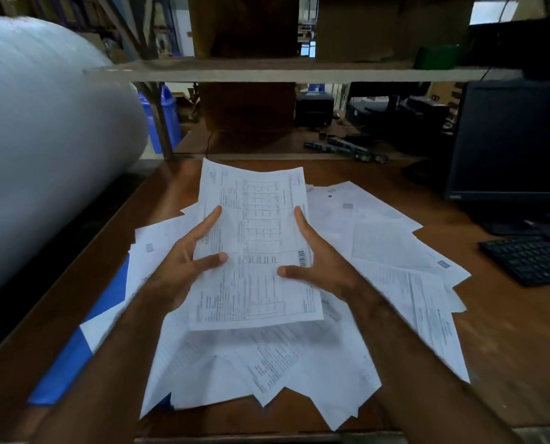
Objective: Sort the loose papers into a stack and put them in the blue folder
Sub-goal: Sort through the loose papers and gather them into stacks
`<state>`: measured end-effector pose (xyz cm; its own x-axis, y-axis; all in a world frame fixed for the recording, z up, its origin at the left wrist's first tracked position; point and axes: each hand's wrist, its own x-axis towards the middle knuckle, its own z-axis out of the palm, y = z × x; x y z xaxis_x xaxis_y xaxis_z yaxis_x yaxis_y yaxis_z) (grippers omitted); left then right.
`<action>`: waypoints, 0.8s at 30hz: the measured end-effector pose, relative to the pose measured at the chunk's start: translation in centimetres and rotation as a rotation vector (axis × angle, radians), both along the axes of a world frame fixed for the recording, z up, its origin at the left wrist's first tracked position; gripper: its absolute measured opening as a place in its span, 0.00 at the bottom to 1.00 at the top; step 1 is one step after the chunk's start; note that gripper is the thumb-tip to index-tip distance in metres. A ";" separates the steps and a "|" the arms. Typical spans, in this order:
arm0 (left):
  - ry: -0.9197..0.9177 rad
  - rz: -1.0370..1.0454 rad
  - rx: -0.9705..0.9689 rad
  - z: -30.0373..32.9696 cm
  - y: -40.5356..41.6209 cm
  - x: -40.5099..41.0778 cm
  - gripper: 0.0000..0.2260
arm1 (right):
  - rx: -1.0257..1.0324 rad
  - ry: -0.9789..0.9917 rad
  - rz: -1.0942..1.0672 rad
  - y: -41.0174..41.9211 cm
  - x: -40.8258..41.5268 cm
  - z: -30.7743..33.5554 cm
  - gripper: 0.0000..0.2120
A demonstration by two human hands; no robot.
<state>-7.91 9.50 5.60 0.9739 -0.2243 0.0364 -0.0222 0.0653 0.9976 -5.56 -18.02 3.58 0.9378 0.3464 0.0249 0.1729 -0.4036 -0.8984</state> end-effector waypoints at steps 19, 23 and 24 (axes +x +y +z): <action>0.078 0.513 0.231 -1.8 7.0 3.7 0.23 | -1.026 -0.046 -0.275 -0.2 5.2 -3.4 0.44; 0.126 0.357 0.123 -1.5 6.5 4.0 0.17 | -1.023 -0.173 -0.279 1.0 7.3 -2.2 0.36; 0.147 0.329 0.197 -1.9 6.5 4.2 0.17 | -0.958 -0.186 -0.240 1.2 7.9 -2.0 0.33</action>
